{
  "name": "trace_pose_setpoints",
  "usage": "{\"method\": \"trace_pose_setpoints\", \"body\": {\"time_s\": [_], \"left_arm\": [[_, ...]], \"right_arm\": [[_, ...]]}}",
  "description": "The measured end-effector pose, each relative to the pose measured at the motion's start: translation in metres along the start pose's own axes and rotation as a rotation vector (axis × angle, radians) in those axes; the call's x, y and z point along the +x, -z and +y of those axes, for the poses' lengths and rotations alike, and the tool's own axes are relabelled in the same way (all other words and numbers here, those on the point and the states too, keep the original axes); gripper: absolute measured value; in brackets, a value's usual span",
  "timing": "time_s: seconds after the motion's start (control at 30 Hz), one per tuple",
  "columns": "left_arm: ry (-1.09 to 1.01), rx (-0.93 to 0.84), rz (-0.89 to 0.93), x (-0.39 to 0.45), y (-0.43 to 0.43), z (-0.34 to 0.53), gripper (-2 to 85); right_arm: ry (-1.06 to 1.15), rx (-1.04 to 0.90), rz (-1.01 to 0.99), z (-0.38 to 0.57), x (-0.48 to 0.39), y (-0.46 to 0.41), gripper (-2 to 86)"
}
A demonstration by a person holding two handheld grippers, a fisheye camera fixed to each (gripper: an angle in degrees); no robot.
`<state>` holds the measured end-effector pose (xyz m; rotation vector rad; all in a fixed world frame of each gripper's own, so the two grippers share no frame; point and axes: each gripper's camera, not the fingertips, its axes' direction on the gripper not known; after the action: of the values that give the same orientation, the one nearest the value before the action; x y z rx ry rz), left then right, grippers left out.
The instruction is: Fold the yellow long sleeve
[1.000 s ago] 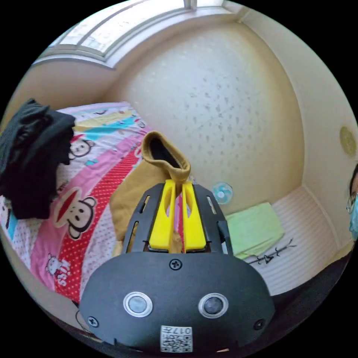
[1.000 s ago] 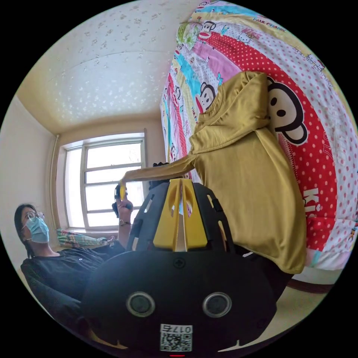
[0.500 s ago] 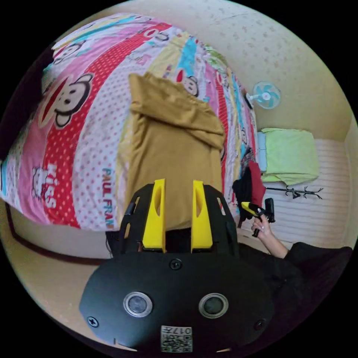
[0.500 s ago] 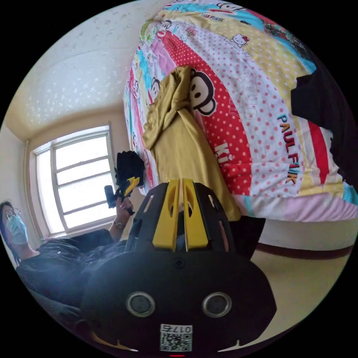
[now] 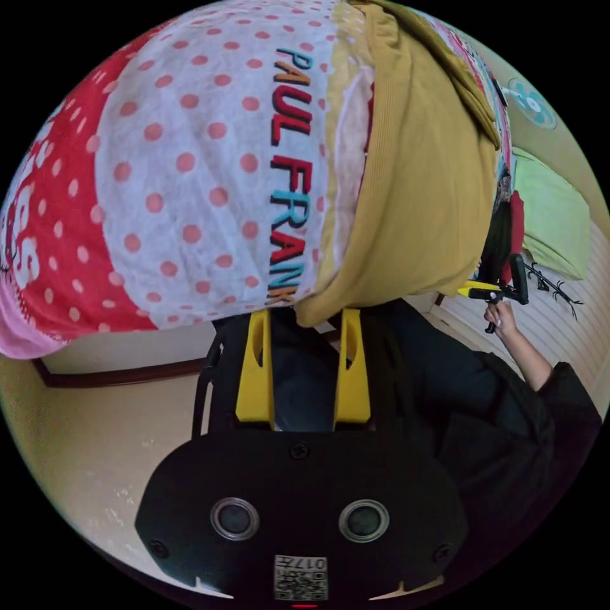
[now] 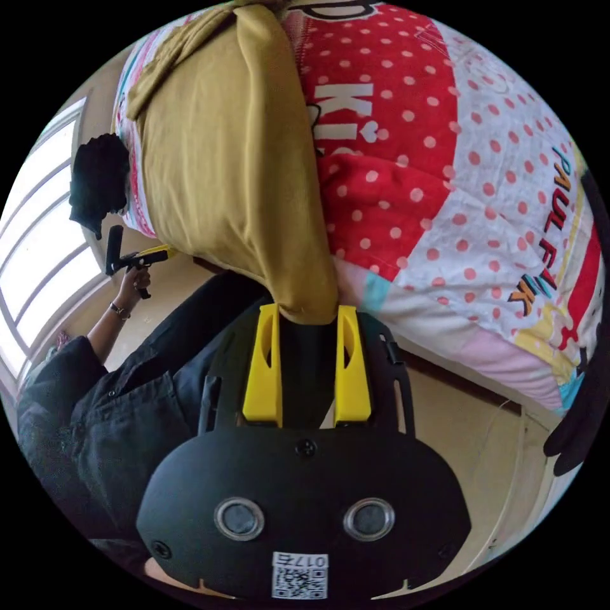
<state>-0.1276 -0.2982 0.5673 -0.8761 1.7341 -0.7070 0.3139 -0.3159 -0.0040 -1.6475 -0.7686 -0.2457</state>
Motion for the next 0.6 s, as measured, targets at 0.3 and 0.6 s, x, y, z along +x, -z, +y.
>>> {"method": "trace_pose_setpoints", "body": {"time_s": [0.3,0.6], "left_arm": [[-0.156,-0.034,0.276,0.012,0.076,0.067,3.9],[0.095,0.253,0.730,-0.002,0.114,0.176,4.1]], "right_arm": [[0.046,0.144,-0.186,0.086,-0.001,0.076,3.2],[-0.034,0.493,-0.886,0.205,0.049,0.104,2.9]]}}
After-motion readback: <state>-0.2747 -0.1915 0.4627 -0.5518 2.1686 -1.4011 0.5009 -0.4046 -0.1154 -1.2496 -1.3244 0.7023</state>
